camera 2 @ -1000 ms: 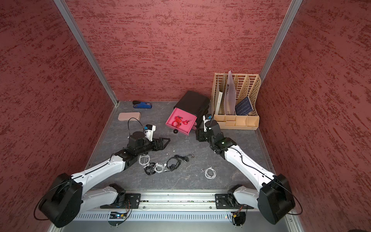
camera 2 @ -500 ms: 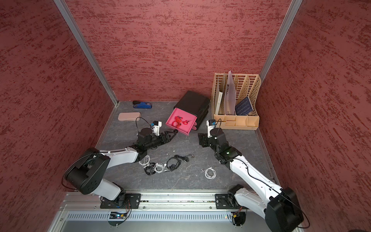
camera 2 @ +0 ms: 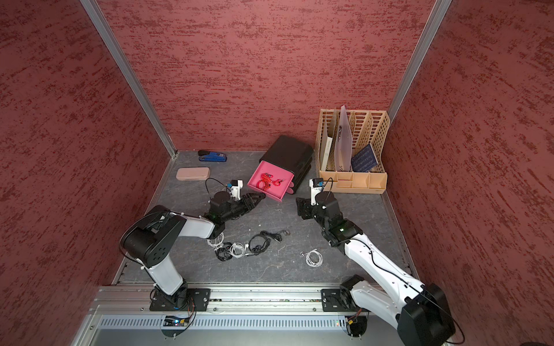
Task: Place the wired earphones into the drawer by color
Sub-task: Close the drawer in the storage box.
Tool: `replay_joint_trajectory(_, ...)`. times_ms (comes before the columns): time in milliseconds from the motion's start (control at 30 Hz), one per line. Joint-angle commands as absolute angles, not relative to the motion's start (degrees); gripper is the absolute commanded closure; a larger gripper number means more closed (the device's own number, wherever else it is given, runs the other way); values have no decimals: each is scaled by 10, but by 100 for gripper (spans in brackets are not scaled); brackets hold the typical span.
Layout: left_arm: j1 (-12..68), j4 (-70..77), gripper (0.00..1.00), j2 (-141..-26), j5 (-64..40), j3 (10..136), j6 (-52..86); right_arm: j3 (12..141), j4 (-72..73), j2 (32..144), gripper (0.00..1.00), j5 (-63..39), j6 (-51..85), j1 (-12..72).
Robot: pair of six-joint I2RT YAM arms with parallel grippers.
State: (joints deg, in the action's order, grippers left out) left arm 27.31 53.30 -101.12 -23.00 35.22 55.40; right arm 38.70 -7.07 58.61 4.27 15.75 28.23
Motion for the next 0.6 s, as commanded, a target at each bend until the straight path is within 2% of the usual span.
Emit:
replay_joint_trajectory(0, 269, 585, 49, -1025, -236, 363, 570, 383, -57, 582, 29, 55, 150, 280)
replay_joint_trajectory(567, 270, 612, 61, -1035, -250, 372, 584, 384, -56, 584, 29, 57, 149, 280)
